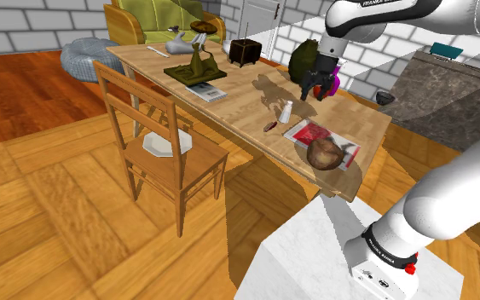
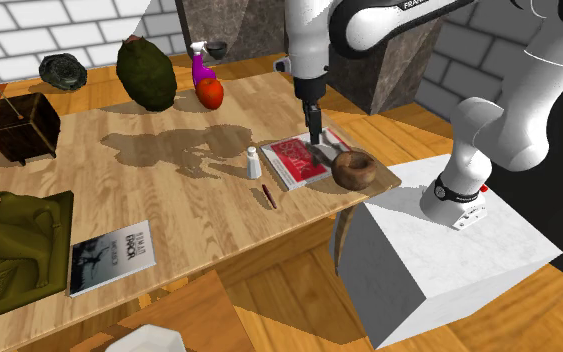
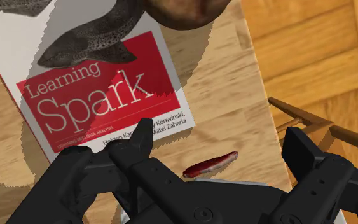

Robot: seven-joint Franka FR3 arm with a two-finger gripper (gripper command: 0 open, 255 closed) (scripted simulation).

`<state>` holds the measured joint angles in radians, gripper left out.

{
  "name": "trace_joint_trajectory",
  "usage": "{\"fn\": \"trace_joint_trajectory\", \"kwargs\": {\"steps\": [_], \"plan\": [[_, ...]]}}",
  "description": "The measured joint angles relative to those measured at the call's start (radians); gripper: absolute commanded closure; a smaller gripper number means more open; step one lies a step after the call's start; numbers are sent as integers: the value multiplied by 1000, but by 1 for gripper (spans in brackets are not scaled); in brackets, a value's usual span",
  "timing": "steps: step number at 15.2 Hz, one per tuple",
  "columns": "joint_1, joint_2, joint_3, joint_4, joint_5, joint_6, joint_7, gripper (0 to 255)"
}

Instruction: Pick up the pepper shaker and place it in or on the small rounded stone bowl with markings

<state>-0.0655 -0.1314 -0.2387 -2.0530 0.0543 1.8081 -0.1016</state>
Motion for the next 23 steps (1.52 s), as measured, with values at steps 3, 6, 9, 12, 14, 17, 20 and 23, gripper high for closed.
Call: {"fn": "trace_joint_trajectory", "kwargs": {"steps": [3,6,9,12,14,17,20,23], "plan": [[-12,120,-21,102,22,4,-40,0],[-29,239,-35,205,48,6,-77,0],[-54,375,-43,336,79,-5,-111,0],[-86,502,-46,474,107,-30,-141,0],[-113,603,-45,595,127,-59,-157,0],[-127,659,-42,650,137,-64,-164,0],[-127,672,-40,630,141,-32,-167,0],[-122,672,-38,590,143,7,-169,0]]}}
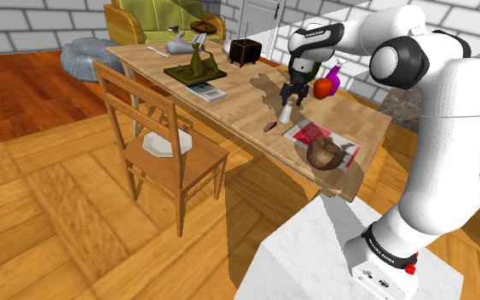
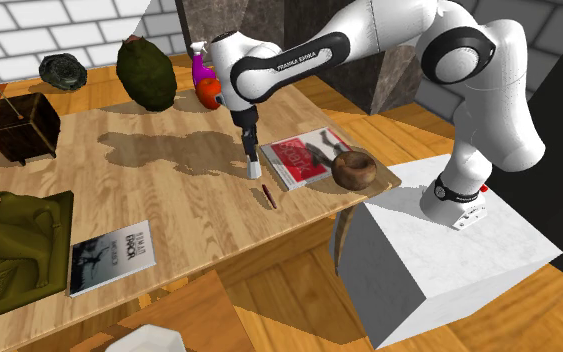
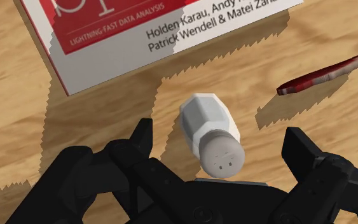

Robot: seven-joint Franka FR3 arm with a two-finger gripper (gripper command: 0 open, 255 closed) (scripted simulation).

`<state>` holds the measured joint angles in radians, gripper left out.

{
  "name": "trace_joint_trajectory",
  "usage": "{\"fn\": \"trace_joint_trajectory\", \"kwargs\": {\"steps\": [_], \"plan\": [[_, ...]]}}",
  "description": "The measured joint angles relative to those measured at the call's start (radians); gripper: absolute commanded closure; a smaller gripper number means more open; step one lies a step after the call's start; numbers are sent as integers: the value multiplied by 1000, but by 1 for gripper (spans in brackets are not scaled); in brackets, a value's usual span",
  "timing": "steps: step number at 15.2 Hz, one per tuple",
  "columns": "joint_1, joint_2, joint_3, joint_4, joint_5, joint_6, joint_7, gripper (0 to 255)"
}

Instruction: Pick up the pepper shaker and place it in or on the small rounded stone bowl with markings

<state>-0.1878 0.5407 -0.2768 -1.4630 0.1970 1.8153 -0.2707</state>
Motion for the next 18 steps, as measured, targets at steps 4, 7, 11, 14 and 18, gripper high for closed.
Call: {"fn": "trace_joint_trajectory", "kwargs": {"steps": [4,7,11,14,18], "plan": [[0,2,1,-5,1,8,0,0],[1,2,1,-5,1,8,0,255],[1,2,1,-5,1,8,0,255],[1,2,1,-6,1,8,0,255],[1,-1,0,-5,0,4,0,255]]}}
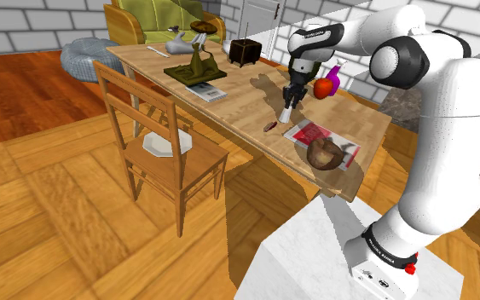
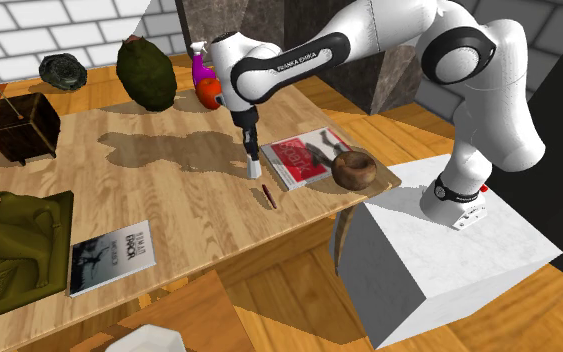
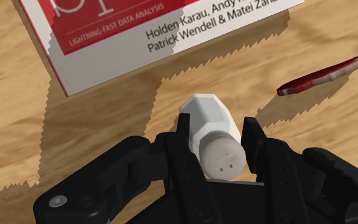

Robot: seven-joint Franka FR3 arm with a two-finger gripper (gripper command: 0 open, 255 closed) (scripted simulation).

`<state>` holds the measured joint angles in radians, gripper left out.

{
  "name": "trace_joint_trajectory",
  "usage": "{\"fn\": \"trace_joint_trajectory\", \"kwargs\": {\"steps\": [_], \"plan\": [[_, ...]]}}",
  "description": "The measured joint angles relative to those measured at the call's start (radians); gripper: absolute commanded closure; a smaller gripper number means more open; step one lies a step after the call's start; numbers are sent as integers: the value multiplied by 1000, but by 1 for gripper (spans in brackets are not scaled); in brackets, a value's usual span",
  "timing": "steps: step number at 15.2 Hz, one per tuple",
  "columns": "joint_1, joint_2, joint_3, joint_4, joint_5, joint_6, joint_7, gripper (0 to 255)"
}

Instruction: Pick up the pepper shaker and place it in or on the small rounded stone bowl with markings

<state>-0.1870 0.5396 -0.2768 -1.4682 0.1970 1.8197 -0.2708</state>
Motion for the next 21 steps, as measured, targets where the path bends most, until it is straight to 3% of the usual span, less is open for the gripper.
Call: {"fn": "trace_joint_trajectory", "kwargs": {"steps": [21], "plan": [[-15,-35,-9,224,-15,-255,24,255]]}}
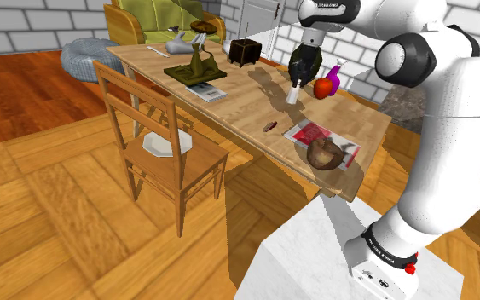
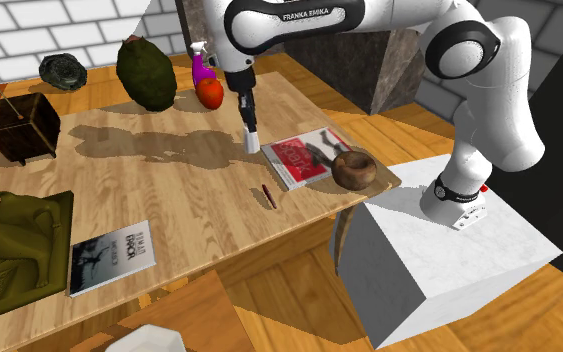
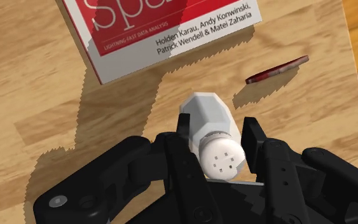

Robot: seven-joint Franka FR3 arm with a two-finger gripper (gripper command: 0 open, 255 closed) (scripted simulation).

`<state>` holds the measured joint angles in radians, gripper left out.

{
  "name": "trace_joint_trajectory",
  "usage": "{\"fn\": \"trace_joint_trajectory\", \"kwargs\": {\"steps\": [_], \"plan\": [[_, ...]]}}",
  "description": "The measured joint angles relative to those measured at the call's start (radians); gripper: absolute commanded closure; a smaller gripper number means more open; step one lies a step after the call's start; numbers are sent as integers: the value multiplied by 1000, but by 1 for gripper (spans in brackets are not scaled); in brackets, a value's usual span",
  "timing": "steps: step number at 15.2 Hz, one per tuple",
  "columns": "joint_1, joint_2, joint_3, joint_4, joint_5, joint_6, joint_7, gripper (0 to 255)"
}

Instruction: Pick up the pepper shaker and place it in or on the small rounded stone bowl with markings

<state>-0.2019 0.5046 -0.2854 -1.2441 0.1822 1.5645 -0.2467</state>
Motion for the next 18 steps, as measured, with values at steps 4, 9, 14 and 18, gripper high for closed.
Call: {"fn": "trace_joint_trajectory", "kwargs": {"steps": [4,9,14,18], "plan": [[-6,5,0,61,1,-55,5,255],[-18,23,0,157,5,-133,10,255],[9,-82,-7,42,-18,-122,16,255],[56,-297,-15,-243,-72,-44,30,255]]}}
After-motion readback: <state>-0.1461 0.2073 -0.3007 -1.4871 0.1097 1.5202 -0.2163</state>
